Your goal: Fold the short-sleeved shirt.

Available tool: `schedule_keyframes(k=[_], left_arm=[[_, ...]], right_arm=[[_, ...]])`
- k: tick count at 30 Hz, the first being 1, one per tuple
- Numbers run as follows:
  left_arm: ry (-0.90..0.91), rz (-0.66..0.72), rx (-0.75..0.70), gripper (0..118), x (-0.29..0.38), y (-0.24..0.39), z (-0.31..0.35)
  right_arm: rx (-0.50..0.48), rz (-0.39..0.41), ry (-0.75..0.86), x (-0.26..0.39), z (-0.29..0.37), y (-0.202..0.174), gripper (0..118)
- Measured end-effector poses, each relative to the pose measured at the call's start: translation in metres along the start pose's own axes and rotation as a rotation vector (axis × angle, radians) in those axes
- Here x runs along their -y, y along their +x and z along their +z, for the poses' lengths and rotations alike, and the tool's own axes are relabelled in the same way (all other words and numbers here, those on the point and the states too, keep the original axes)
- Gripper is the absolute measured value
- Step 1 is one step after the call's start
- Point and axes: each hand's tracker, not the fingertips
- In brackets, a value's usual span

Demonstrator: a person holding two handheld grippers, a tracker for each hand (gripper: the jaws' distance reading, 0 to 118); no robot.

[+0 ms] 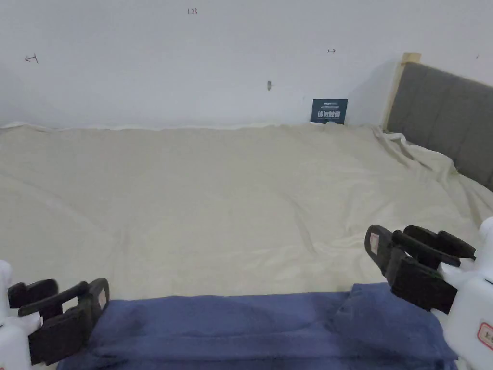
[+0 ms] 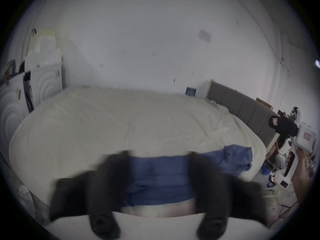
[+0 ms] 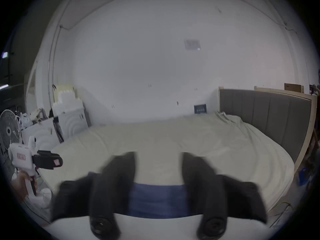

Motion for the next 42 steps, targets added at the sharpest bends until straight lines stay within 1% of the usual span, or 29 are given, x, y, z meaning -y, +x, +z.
schedule_keyframes(k=[1,2,3,5,9,12,13,14,15,16,17,18,19,20,21,22,23,27,29,31,32,33,34,35,37,38,39,41,42], left_arm=[[0.029,-0.019,-0.025,0,0.001,0.006,0.005],[0.042,-0.033,-0.074,0,0.004,0.008,0.006],[0.043,-0.029,-0.041,0,0.005,0.009,0.006],[0.039,-0.016,-0.016,0,0.006,0.008,0.007],[0.032,0.011,-0.017,0,0.006,-0.002,0.01],[0.033,0.01,-0.02,0,-0.011,-0.024,0.009],[0.001,0.067,-0.028,0,-0.019,-0.04,0.001],[-0.058,0.164,0.018,0,-0.025,-0.061,-0.012],[-0.117,0.266,0.094,0,-0.03,-0.077,-0.022],[-0.216,0.405,0.229,0,-0.028,-0.101,-0.043],[-0.318,0.547,0.357,3,-0.022,-0.126,-0.065],[-0.389,0.638,0.426,37,-0.01,-0.143,-0.084],[-0.433,0.718,0.452,78,-0.001,-0.154,-0.098],[-0.48,0.645,0.372,109,0.005,-0.16,-0.109],[-0.526,0.574,0.346,109,0.011,-0.166,-0.121],[-0.571,0.547,0.332,115,0.02,-0.171,-0.135],[-0.587,0.557,0.342,118,0.029,-0.172,-0.139],[-0.636,0.835,0.489,118,0.06,-0.194,-0.172],[-0.699,0.906,0.603,118,0.077,-0.194,-0.187],[-0.777,0.874,0.594,118,0.088,-0.188,-0.198],[-0.767,0.849,0.579,118,0.094,-0.183,-0.2],[-0.713,0.837,0.635,118,0.093,-0.178,-0.197],[-0.69,0.834,0.706,118,0.092,-0.172,-0.198],[-0.717,0.845,0.737,118,0.093,-0.167,-0.205],[-0.759,0.833,0.747,118,0.1,-0.152,-0.211],[-0.749,0.773,0.757,118,0.095,-0.15,-0.216],[-0.739,0.746,0.733,118,0.091,-0.15,-0.22],[-0.716,0.774,0.694,118,0.089,-0.152,-0.217],[-0.692,0.811,0.665,113,0.089,-0.155,-0.214]], right_arm=[[0.005,-0.006,0.023,0.003,0.001,-0.005,1],[0.023,0.003,0.048,0.008,0.002,-0.01,0],[0.059,0.008,0.092,0.009,0.007,-0.012,0],[0.057,0.007,0.137,0.01,0.012,-0.012,0],[0.079,0.004,0.107,0.008,0.01,-0.01,0],[0.099,0.013,0.061,0.01,0.006,-0.007,0],[0.099,0.006,0.049,0.009,0.005,-0.005,0],[0.091,-0.015,0.028,0.014,0.002,-0.002,0],[0.084,-0.038,0.006,0.015,0.001,-0.001,0],[0.077,-0.06,-0.016,0.015,0.0,0.0,0],[0.071,-0.08,-0.048,0.017,-0.003,0.0,0],[0.058,-0.101,-0.078,0.019,-0.005,0.0,0],[0.029,-0.13,-0.107,0.02,-0.008,0.0,0],[0.009,-0.147,-0.128,0.02,-0.01,-0.001,0],[0.001,-0.148,-0.151,0.021,-0.013,-0.004,0],[-0.002,-0.135,-0.171,0.024,-0.017,-0.01,0],[-0.008,-0.124,-0.192,0.025,-0.02,-0.015,0],[-0.045,-0.065,-0.249,0.027,-0.03,-0.034,0],[-0.064,-0.05,-0.266,0.027,-0.035,-0.044,0],[-0.083,-0.049,-0.281,0.026,-0.04,-0.051,0],[-0.09,-0.049,-0.287,0.026,-0.042,-0.055,0],[-0.094,-0.048,-0.293,0.026,-0.045,-0.058,0],[-0.099,-0.049,-0.3,0.029,-0.046,-0.044,0],[-0.105,-0.048,-0.31,0.029,-0.049,-0.045,0],[-0.113,-0.047,-0.33,0.032,-0.055,-0.049,0],[-0.117,-0.046,-0.343,0.035,-0.056,-0.052,0],[-0.121,-0.045,-0.353,0.036,-0.058,-0.053,0],[-0.13,-0.041,-0.379,0.039,-0.06,-0.057,0],[-0.134,-0.04,-0.387,0.04,-0.06,-0.059,0]])
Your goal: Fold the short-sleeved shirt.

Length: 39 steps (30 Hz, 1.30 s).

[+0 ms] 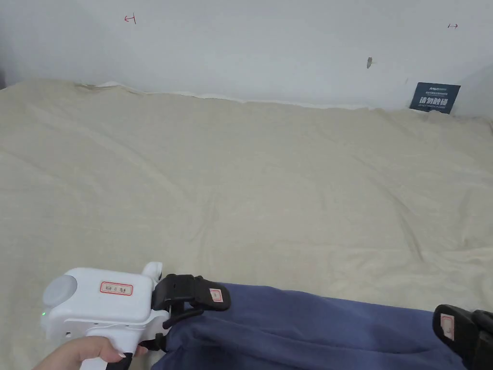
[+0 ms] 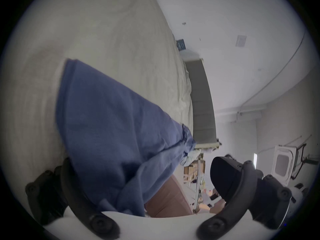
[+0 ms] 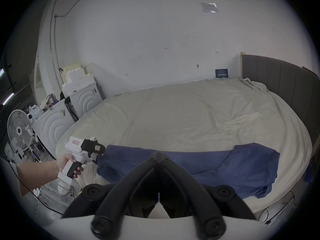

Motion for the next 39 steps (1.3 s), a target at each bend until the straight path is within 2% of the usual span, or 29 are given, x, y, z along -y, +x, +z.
schedule_keyframes(k=[1,2,3,5,6,7,8,9,12,13,19,21,22,24,26,29,30,32,33,36,39], left_arm=[[0.024,0.025,-0.018,96,-0.005,-0.002,0.003],[0.073,0.021,-0.053,61,-0.004,-0.002,0.01],[0.107,0.003,-0.128,7,-0.005,-0.002,0.016],[0.127,-0.059,-0.405,7,-0.001,0.0,0.016],[0.091,-0.037,-0.39,7,0.001,-0.004,0.014],[0.095,-0.009,-0.311,7,0.003,-0.001,0.014],[0.112,-0.024,-0.375,7,0.003,0.007,0.013],[0.095,-0.079,-0.446,7,0.004,0.022,0.008],[0.058,-0.418,-0.742,7,0.014,0.07,-0.003],[0.065,-0.477,-0.831,7,0.009,0.078,-0.001],[0.126,-0.657,-1.318,7,0.022,0.103,0.02],[0.109,-0.73,-1.39,7,0.026,0.112,0.015],[0.106,-0.745,-1.388,7,0.029,0.119,0.008],[0.085,-0.734,-1.289,7,0.035,0.137,-0.012],[0.038,-0.678,-1.096,7,0.04,0.158,-0.041],[-0.063,-0.63,-0.901,9,0.043,0.178,-0.099],[-0.092,-0.643,-0.823,22,0.045,0.182,-0.117],[-0.163,-0.608,-0.692,87,0.049,0.189,-0.151],[-0.184,-0.583,-0.651,110,0.052,0.191,-0.163],[-0.207,-0.564,-0.529,110,0.057,0.203,-0.177],[-0.2,-0.546,-0.538,110,0.057,0.209,-0.166]], right_arm=[[-0.005,0.002,-0.007,0.002,0.0,-0.001,0],[-0.008,0.003,-0.013,0.003,-0.001,-0.003,0],[-0.013,0.004,-0.019,0.005,-0.001,-0.003,0],[-0.027,0.002,-0.037,0.009,-0.002,-0.004,0],[-0.03,-0.001,-0.045,0.009,-0.003,-0.005,0],[-0.034,-0.005,-0.055,0.01,-0.004,-0.005,0],[-0.04,-0.009,-0.062,0.015,-0.004,0.0,0],[-0.043,-0.011,-0.065,0.016,-0.004,0.0,0],[-0.051,-0.008,-0.074,0.015,-0.002,0.0,0],[-0.055,-0.006,-0.073,0.014,0.0,0.0,0],[-0.104,-0.034,-0.041,0.016,0.007,0.01,0],[-0.114,-0.047,-0.034,0.019,0.009,0.013,0],[-0.118,-0.052,-0.032,0.019,0.01,0.015,0],[-0.12,-0.06,-0.025,0.019,0.012,0.021,0],[-0.115,-0.077,-0.012,0.019,0.017,0.029,0],[-0.097,-0.106,-0.003,0.018,0.026,0.041,0],[-0.092,-0.114,-0.002,0.018,0.029,0.045,0],[-0.085,-0.119,0.001,0.018,0.037,0.052,0],[-0.079,-0.118,0.003,0.018,0.041,0.055,0],[-0.041,-0.092,0.003,0.019,0.05,0.065,0],[-0.025,-0.094,0.007,0.023,0.053,0.074,0]])
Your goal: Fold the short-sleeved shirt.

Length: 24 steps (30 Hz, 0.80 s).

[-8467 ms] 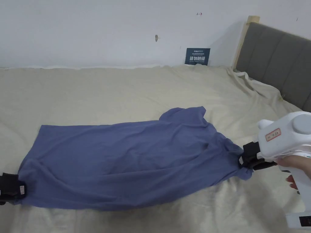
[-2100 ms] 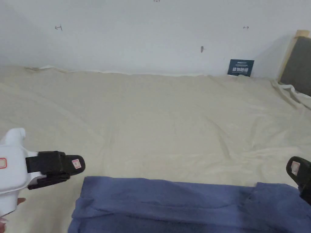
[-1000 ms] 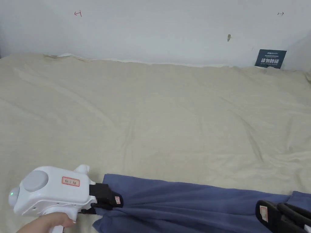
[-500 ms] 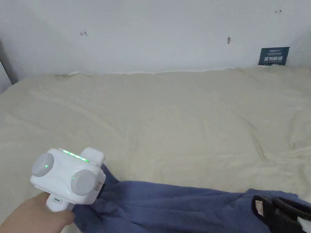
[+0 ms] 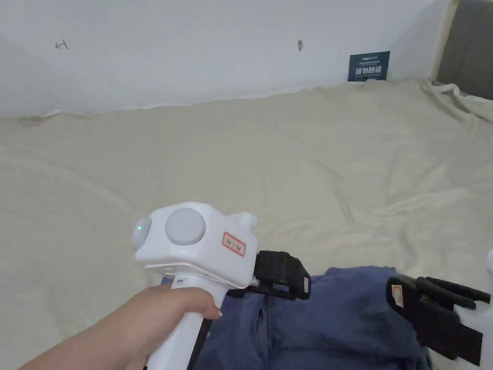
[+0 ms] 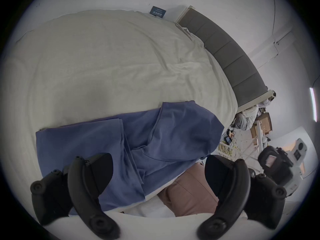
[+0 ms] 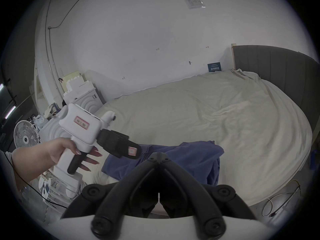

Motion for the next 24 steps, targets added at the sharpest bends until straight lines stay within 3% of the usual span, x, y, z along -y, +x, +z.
schedule_keyframes(k=[3,7,8,9,10,11,16,24], left_arm=[[0.065,0.039,-0.064,110,0.004,-0.018,0.028],[0.108,0.048,-0.32,106,0.017,-0.052,0.051],[0.127,0.051,-0.361,95,0.021,-0.06,0.055],[0.138,0.045,-0.382,62,0.023,-0.064,0.055],[0.129,0.045,-0.423,18,0.025,-0.067,0.05],[0.088,0.043,-0.47,0,0.027,-0.069,0.042],[-0.001,0.035,-0.304,0,0.036,-0.052,-0.003],[-0.023,-0.126,-0.302,0,0.035,0.02,-0.062]], right_arm=[[-0.005,-0.035,-0.004,0.003,-0.003,0.005,0],[-0.005,-0.058,-0.023,0.007,-0.01,0.007,0],[-0.008,-0.06,-0.028,0.007,-0.012,0.007,0],[-0.013,-0.06,-0.033,0.008,-0.012,0.007,0],[-0.017,-0.058,-0.037,0.009,-0.013,0.007,0],[-0.02,-0.056,-0.041,0.009,-0.013,0.006,0],[-0.027,-0.051,-0.056,0.012,-0.014,0.003,0],[0.024,0.028,-0.105,0.015,-0.022,-0.003,0]])
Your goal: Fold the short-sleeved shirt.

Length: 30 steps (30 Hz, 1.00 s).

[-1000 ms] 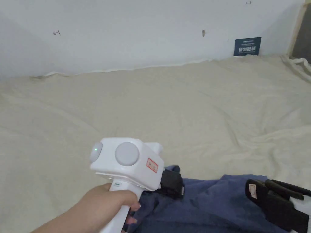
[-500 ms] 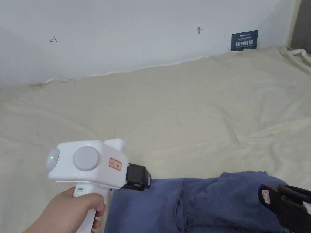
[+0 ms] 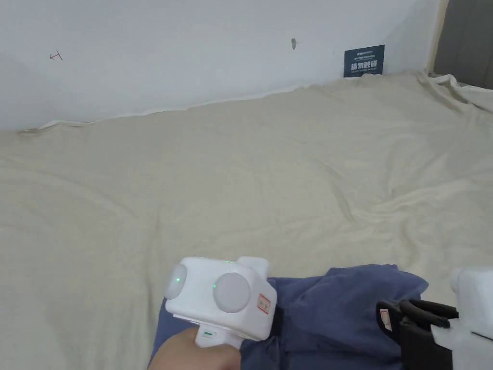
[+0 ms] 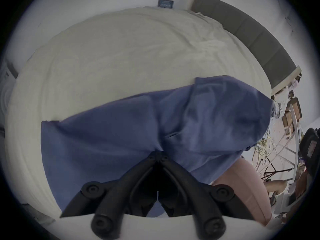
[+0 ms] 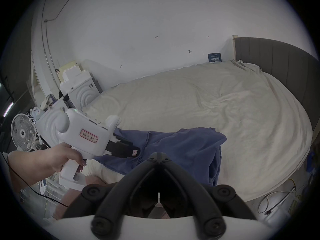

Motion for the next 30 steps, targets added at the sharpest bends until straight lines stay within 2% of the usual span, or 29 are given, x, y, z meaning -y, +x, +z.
schedule_keyframes(k=[1,3,6,7,9,11,12,13,14,15,16,21,24,27,29,30], left_arm=[[0.014,-0.004,0.025,0,-0.002,0.004,0.005],[0.05,0.03,0.202,0,-0.006,0.003,0.018],[0.102,0.194,0.675,0,-0.003,-0.018,0.037],[0.129,0.253,0.77,0,0.002,-0.03,0.044],[0.214,0.326,0.78,0,0.013,-0.059,0.059],[0.231,0.372,0.684,0,0.024,-0.099,0.07],[0.23,0.377,0.615,6,0.031,-0.122,0.073],[0.232,0.362,0.517,24,0.038,-0.146,0.077],[0.237,0.378,0.43,57,0.043,-0.162,0.08],[0.205,0.427,0.367,103,0.05,-0.182,0.079],[0.17,0.464,0.399,118,0.057,-0.203,0.075],[0.089,0.608,0.569,118,0.082,-0.254,0.051],[0.05,0.633,0.65,118,0.091,-0.256,0.026],[0.081,0.639,0.646,118,0.088,-0.245,0.003],[0.129,0.589,0.723,118,0.076,-0.233,0.003],[0.09,0.588,0.779,118,0.07,-0.238,-0.004]], right_arm=[[0.0,0.002,-0.003,0.0,0.0,-0.001,0],[-0.009,-0.004,-0.012,0.0,-0.001,-0.002,0],[-0.044,-0.037,-0.025,-0.002,-0.004,-0.001,0],[-0.048,-0.042,-0.028,-0.003,-0.004,0.0,0],[-0.045,-0.036,-0.029,-0.006,-0.004,-0.002,0],[-0.034,-0.013,-0.025,-0.008,-0.002,-0.005,0],[-0.03,-0.002,-0.028,-0.009,-0.002,-0.006,0],[-0.026,0.009,-0.031,-0.009,-0.002,-0.008,0],[-0.025,0.016,-0.035,-0.009,-0.003,-0.009,0],[-0.025,0.025,-0.041,-0.009,-0.003,-0.011,0],[-0.029,0.037,-0.053,-0.008,-0.005,-0.013,0],[-0.057,0.04,-0.101,-0.007,-0.017,-0.026,0],[-0.086,0.002,-0.12,-0.01,-0.024,-0.033,0],[-0.095,-0.01,-0.124,-0.013,-0.028,-0.04,0],[-0.095,-0.006,-0.13,-0.015,-0.03,-0.044,0],[-0.094,-0.001,-0.136,-0.015,-0.033,-0.045,0]])
